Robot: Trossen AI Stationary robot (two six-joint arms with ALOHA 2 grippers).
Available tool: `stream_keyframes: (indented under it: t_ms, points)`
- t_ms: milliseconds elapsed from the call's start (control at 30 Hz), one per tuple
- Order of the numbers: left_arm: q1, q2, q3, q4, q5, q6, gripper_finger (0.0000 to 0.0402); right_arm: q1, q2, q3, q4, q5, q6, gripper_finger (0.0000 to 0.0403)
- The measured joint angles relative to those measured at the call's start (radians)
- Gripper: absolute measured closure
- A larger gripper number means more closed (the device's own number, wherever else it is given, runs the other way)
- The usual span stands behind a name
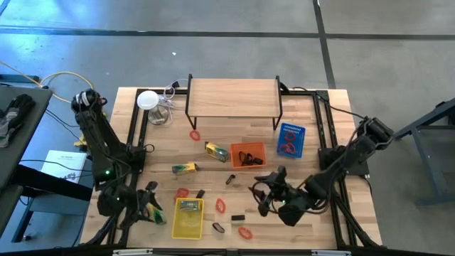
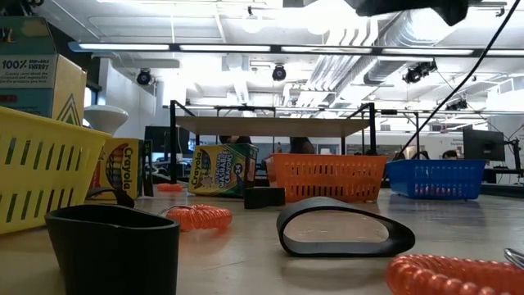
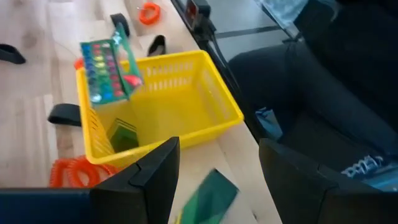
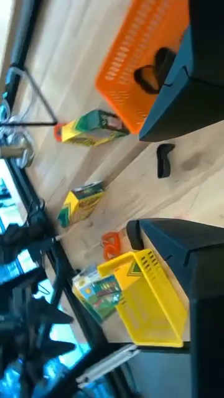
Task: Pick & Place Office Desk Supplies
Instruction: Put the crayon box into the yellow bin
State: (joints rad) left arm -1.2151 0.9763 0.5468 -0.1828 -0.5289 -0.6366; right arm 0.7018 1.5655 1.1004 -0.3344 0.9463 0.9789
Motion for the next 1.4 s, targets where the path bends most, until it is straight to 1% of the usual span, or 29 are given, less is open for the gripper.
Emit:
stream_keyframes:
  t_ms: [67, 133, 200, 367, 633, 767, 933, 1033, 1133, 1200, 1267, 1400]
  points:
    - [-0.011, 0.008, 0.000, 0.001, 0.001, 0.000, 0.0188, 0.005, 0.001, 0.000, 0.037, -0.015, -0.040, 0.0203]
    - [-0.026, 0.013, 0.000, 0.002, 0.000, 0.000, 0.0188, 0.001, 0.010, 0.001, 0.058, -0.031, -0.042, 0.0202]
    - [-0.038, 0.013, 0.000, 0.012, 0.000, 0.000, 0.0188, -0.001, 0.015, -0.001, 0.048, -0.043, -0.044, 0.0202]
    - [-0.049, 0.015, 0.000, 0.103, -0.001, 0.000, 0.0188, -0.016, 0.021, -0.002, 0.055, -0.055, -0.067, 0.0203]
    - [-0.051, 0.019, 0.000, 0.115, 0.004, -0.022, 0.0185, -0.037, 0.032, -0.001, 0.059, -0.069, -0.067, 0.0203]
    - [-0.051, 0.028, 0.000, 0.110, 0.004, -0.012, 0.0164, -0.036, 0.032, -0.001, 0.062, -0.093, -0.067, 0.0202]
    - [-0.054, 0.043, 0.000, 0.107, 0.020, -0.011, 0.0112, -0.036, 0.032, -0.001, 0.062, -0.093, -0.067, 0.0203]
    - [-0.054, 0.050, 0.000, 0.109, 0.019, -0.007, 0.0091, -0.036, 0.032, -0.001, 0.062, -0.093, -0.067, 0.0202]
    - [-0.053, 0.071, 0.000, 0.079, 0.019, -0.005, 0.0086, -0.041, 0.043, 0.000, 0.072, -0.089, -0.067, 0.0203]
    - [-0.053, 0.089, 0.000, 0.020, 0.016, 0.035, 0.0085, -0.041, 0.047, -0.001, 0.070, -0.090, -0.068, 0.0203]
    - [-0.044, 0.117, 0.000, -0.027, -0.017, 0.060, 0.0085, -0.042, 0.053, 0.000, 0.081, -0.094, -0.067, 0.0203]
    - [-0.042, 0.169, 0.000, -0.032, -0.027, 0.061, 0.0085, -0.052, 0.065, -0.001, 0.085, -0.114, -0.067, 0.0202]
